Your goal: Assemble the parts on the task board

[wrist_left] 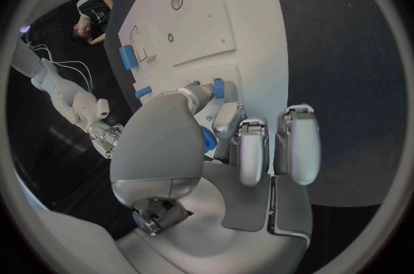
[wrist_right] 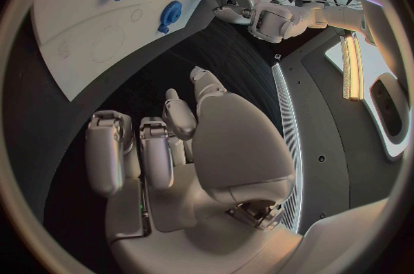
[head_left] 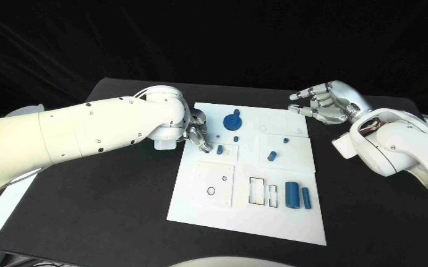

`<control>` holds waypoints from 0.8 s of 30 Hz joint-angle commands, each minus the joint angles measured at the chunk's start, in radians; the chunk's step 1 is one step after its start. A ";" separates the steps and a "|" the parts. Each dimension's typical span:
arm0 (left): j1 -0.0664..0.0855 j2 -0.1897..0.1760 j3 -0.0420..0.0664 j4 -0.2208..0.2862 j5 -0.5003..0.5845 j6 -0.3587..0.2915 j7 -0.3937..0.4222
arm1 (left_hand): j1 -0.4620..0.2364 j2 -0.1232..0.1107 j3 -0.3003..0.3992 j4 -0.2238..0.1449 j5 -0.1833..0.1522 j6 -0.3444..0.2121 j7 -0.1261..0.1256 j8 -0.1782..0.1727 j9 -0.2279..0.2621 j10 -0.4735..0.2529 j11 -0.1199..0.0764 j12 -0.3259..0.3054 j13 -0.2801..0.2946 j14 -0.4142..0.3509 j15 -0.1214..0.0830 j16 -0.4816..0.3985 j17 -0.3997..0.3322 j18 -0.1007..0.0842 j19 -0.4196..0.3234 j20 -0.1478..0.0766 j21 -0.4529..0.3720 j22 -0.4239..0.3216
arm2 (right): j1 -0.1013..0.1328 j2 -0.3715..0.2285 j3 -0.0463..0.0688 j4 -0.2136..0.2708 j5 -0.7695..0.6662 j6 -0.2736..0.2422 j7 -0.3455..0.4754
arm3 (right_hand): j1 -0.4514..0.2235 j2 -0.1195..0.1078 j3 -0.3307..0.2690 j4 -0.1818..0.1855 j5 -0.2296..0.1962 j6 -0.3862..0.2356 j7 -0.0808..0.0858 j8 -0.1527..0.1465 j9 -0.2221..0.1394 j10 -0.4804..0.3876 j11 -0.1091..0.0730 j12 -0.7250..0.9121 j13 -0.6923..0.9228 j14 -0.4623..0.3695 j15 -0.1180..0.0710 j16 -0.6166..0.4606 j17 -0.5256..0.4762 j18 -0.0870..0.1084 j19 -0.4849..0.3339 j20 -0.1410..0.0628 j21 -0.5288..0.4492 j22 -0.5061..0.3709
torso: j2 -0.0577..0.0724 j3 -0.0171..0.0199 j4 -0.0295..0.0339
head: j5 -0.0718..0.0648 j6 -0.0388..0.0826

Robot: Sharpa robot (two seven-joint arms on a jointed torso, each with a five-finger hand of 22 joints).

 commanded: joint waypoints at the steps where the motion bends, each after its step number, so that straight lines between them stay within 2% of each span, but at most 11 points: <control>1: -0.007 0.006 -0.004 -0.002 -0.003 0.038 -0.031 | 0.005 0.004 0.128 -0.121 0.003 -0.001 -0.004 0.001 0.001 0.009 0.001 0.005 0.001 0.105 0.005 0.003 0.263 0.000 0.057 -0.001 0.002 0.138 | -0.001 0.000 0.000 0.001 -0.002 0.016 0.003 | 0.000 0.006 -0.003 -0.003 -0.005 0.008 0.000 0.005 0.001 -0.007 -0.003 -0.005 -0.001 0.100 -0.006 -0.006 0.246 0.013 -0.006 -0.002 -0.004 -0.001 | 0.000 0.0008 0.0000 | -0.001 -0.001; 6: -0.008 0.015 -0.006 -0.008 -0.003 0.054 -0.033 | -0.013 0.012 0.134 -0.115 0.001 0.001 -0.004 0.004 0.001 0.006 0.002 -0.002 -0.008 0.105 0.005 0.003 0.263 0.000 0.056 -0.001 -0.001 0.135 | -0.001 -0.001 0.000 0.002 -0.003 0.016 0.002 | -0.001 0.006 -0.004 -0.002 -0.006 0.008 0.000 0.005 0.000 -0.007 -0.002 -0.005 -0.001 0.099 -0.006 -0.007 0.246 0.013 -0.007 -0.002 -0.005 -0.002 | 0.000 0.0014 0.0007 | -0.003 -0.003; 11: -0.008 0.023 -0.008 -0.015 -0.003 0.067 -0.035 | -0.036 0.013 0.128 -0.108 -0.002 0.007 -0.007 0.009 0.002 0.009 0.000 -0.001 -0.007 0.105 0.004 0.003 0.263 0.000 0.056 -0.001 -0.001 0.135 | -0.001 -0.002 0.000 0.003 -0.004 0.016 0.001 | 0.000 0.006 -0.004 -0.003 -0.007 0.008 0.000 0.005 0.000 -0.007 -0.002 -0.004 -0.001 0.099 -0.006 -0.006 0.246 0.013 -0.007 -0.002 -0.005 -0.003 | 0.000 0.0004 -0.0009 | -0.004 -0.003; 16: -0.008 0.027 -0.009 -0.023 -0.003 0.079 -0.037 | -0.078 0.010 0.094 -0.093 -0.004 0.019 -0.016 0.013 -0.001 0.013 -0.006 0.003 -0.003 0.105 -0.001 0.003 0.263 0.000 0.058 -0.004 0.001 0.139 | -0.001 -0.003 0.000 0.005 -0.005 0.016 0.000 | 0.000 0.006 -0.004 -0.003 -0.007 0.008 0.000 0.005 0.000 -0.007 -0.002 -0.004 -0.001 0.099 -0.006 -0.006 0.246 0.013 -0.007 -0.002 -0.005 -0.003 | -0.001 0.0013 -0.0005 | -0.004 -0.005; 24: -0.008 0.029 -0.010 -0.033 -0.003 0.093 -0.042 | -0.137 0.012 0.036 -0.066 -0.004 0.038 -0.022 0.015 -0.008 0.021 -0.011 0.016 0.011 0.105 -0.006 0.003 0.263 -0.003 0.062 -0.009 0.009 0.152 | -0.001 -0.005 0.000 0.006 -0.006 0.016 -0.002 | 0.000 0.006 -0.004 -0.003 -0.007 0.008 0.000 0.005 0.000 -0.007 -0.002 -0.004 -0.001 0.099 -0.006 -0.006 0.246 0.013 -0.007 -0.002 -0.005 -0.003 | -0.001 0.0006 0.0008 | -0.005 -0.005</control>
